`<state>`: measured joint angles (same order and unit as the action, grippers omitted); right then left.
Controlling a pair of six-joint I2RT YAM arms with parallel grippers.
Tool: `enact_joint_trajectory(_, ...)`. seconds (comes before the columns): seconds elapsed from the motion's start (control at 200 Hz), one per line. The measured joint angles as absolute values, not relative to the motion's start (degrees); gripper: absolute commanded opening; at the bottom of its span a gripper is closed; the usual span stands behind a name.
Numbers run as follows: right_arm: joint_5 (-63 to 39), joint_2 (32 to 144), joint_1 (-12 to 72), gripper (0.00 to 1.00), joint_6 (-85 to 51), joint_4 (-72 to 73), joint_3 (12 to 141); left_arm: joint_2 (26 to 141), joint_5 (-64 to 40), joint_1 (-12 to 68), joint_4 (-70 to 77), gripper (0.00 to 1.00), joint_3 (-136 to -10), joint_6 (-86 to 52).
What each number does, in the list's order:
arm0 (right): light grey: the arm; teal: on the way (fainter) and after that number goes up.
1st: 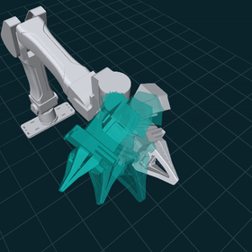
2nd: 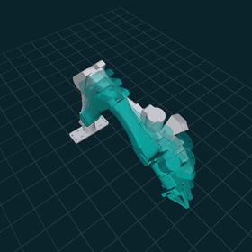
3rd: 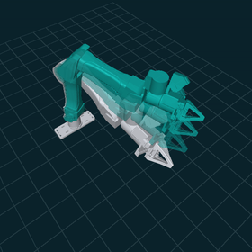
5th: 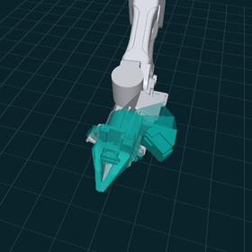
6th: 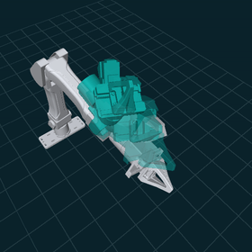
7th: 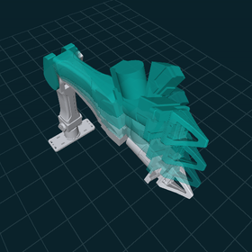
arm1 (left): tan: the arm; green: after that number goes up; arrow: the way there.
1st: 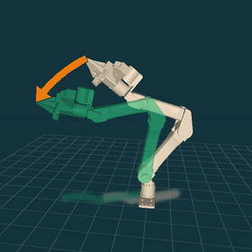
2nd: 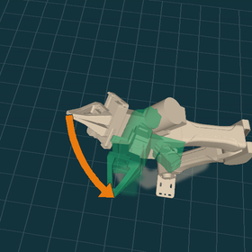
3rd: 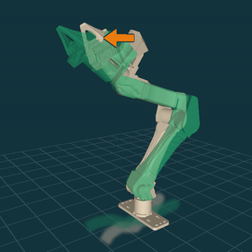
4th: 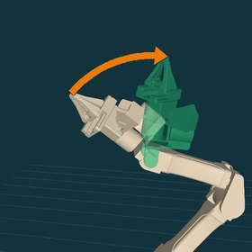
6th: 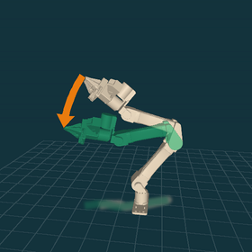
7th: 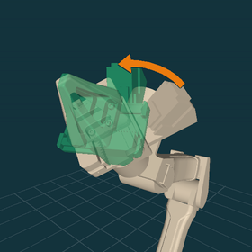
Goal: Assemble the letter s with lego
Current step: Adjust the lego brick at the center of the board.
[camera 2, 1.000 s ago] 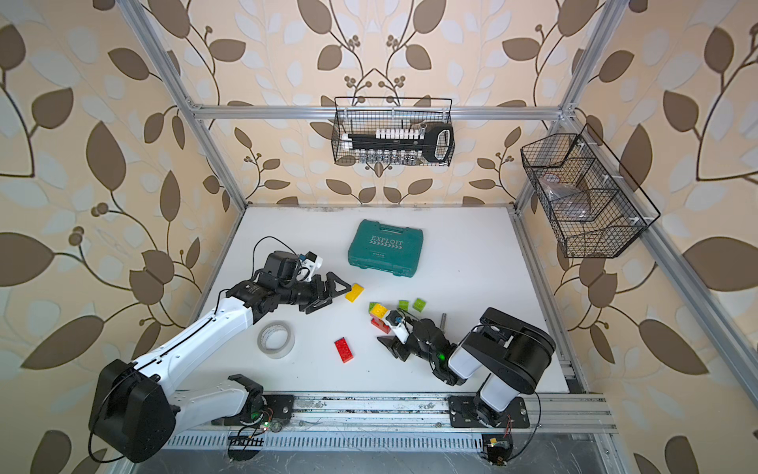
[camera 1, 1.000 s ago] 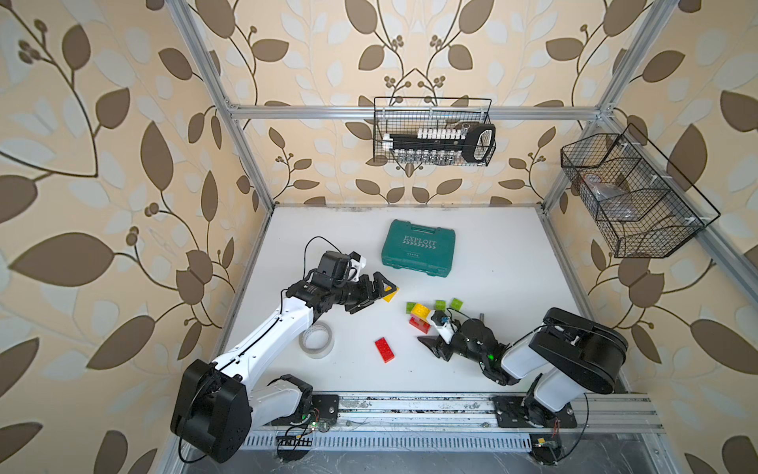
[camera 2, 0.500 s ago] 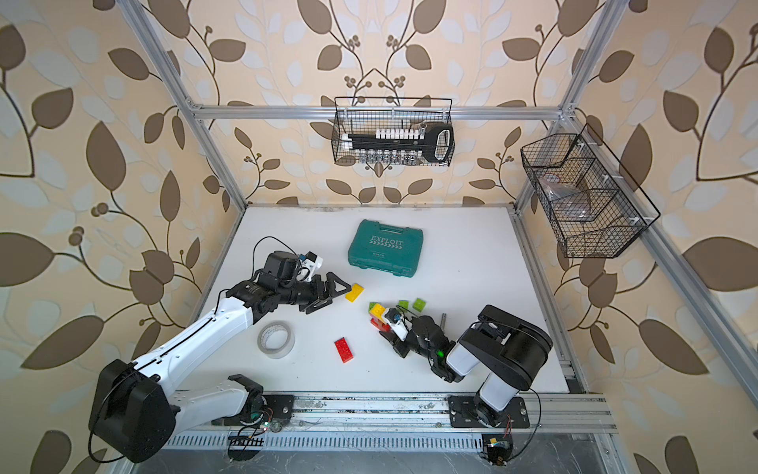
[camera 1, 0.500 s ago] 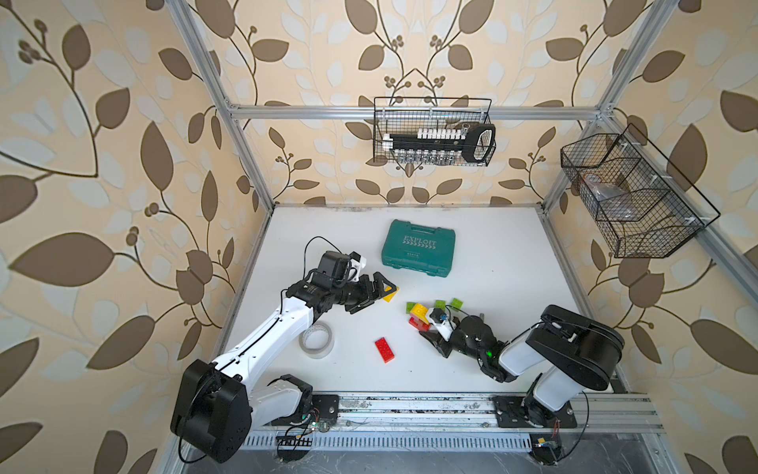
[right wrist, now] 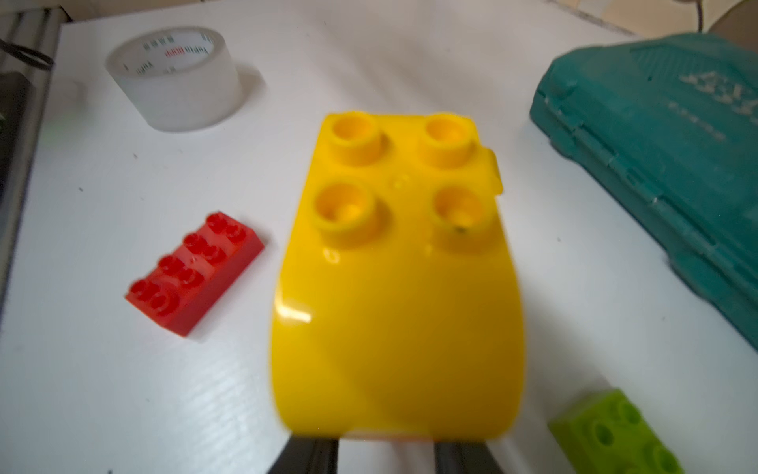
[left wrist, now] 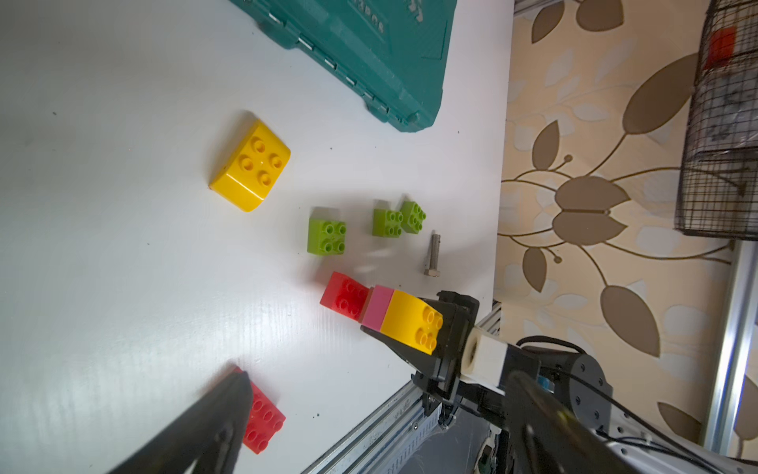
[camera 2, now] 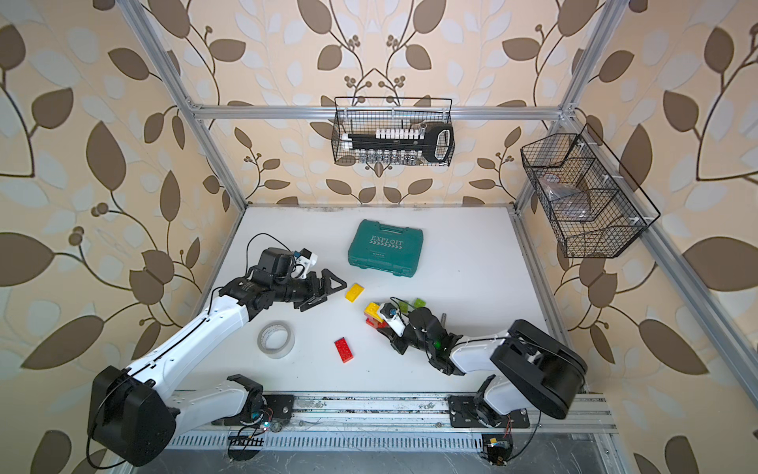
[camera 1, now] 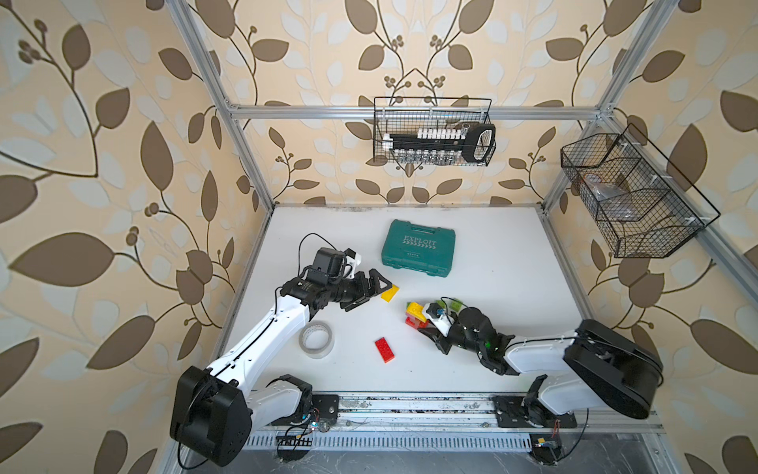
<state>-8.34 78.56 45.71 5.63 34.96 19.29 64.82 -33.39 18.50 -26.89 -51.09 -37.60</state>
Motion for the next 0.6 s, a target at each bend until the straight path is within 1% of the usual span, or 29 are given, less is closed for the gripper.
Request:
enact_joint_trajectory(0.11, -13.5, 75.85, 45.28, 0.22, 5.39, 20.69, 30.59, 61.32, -31.24, 16.36, -31.09, 0.99, -56.31, -34.85)
enact_joint_trajectory(0.215, -18.59, 79.46, 44.77, 0.22, 3.14, 9.93, 41.8, 57.67, -29.04, 14.7, -34.02, 0.99, -60.42, -32.64)
enact_joint_trajectory(0.29, -22.17, 85.47, 44.47, 0.22, 0.34, 3.36, 50.39, 55.57, -26.89, 14.0, -35.97, 0.99, -61.98, -31.35)
enact_joint_trajectory(0.405, -27.4, 97.78, 44.29, 0.17, -4.84, -6.04, 64.36, 52.66, -23.27, 13.43, -38.68, 0.99, -62.39, -30.17)
enact_joint_trajectory(0.51, -31.38, 109.6, 44.4, 0.17, -9.45, -13.26, 77.65, 50.81, -20.25, 13.41, -41.04, 0.99, -62.41, -29.43)
enact_joint_trajectory(0.6, -33.74, 117.67, 44.62, 0.18, -13.04, -17.37, 86.61, 49.95, -18.41, 13.41, -42.7, 0.99, -62.41, -28.64)
